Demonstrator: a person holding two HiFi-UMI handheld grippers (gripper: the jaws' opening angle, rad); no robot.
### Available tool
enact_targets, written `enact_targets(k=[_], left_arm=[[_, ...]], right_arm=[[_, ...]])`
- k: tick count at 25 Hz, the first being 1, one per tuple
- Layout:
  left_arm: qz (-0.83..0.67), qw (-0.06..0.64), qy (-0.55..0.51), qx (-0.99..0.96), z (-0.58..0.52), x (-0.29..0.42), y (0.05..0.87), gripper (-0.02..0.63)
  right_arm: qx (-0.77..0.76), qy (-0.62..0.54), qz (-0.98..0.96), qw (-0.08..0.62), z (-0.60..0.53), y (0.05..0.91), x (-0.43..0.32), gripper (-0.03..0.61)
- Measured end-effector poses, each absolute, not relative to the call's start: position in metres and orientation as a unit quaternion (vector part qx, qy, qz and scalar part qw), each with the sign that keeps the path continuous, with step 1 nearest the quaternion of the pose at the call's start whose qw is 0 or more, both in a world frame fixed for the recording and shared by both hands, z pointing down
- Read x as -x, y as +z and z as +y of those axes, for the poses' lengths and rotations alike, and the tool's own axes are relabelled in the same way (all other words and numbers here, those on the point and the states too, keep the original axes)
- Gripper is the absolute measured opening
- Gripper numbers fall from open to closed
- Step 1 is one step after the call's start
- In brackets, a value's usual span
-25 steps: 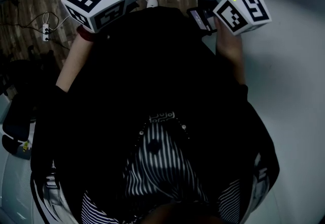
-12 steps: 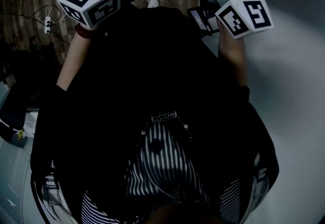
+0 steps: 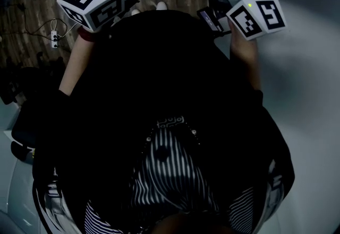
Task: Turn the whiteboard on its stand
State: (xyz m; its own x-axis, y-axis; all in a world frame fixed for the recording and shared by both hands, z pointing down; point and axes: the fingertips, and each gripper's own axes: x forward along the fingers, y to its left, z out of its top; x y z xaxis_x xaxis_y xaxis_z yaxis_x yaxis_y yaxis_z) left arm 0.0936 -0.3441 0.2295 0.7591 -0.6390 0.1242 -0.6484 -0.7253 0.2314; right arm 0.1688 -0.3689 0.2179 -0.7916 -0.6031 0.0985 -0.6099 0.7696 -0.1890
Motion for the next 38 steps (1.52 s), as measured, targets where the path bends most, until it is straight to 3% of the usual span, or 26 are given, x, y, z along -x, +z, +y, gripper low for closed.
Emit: enact_targets(k=[7,13,31,38], left_arm=[[-0.331,0.144,0.006,-0.933,-0.355,-0.11,0.231,0.002],[-0.323,0.147,-0.013,-0.935,-0.349,-0.117,0.242,0.002],[-0.352,0.159,-0.025,-0.922,-0.352,-0.079,0.263,0.002],[-0.352,0.152,-0.022,-0.923,-0.357,-0.076,0.262,0.002]], right_arm=[[-0.351,0.107,-0.93,0.03,-0.378,0.216,-0.196,0.033],[-0.368,0.114,-0.921,0.049,-0.379,0.231,-0.198,0.143],[-0.405,0.137,-0.898,0.1,-0.373,0.27,-0.203,0.187],[-0.461,0.103,-0.879,0.072,-0.402,0.248,-0.227,0.19]])
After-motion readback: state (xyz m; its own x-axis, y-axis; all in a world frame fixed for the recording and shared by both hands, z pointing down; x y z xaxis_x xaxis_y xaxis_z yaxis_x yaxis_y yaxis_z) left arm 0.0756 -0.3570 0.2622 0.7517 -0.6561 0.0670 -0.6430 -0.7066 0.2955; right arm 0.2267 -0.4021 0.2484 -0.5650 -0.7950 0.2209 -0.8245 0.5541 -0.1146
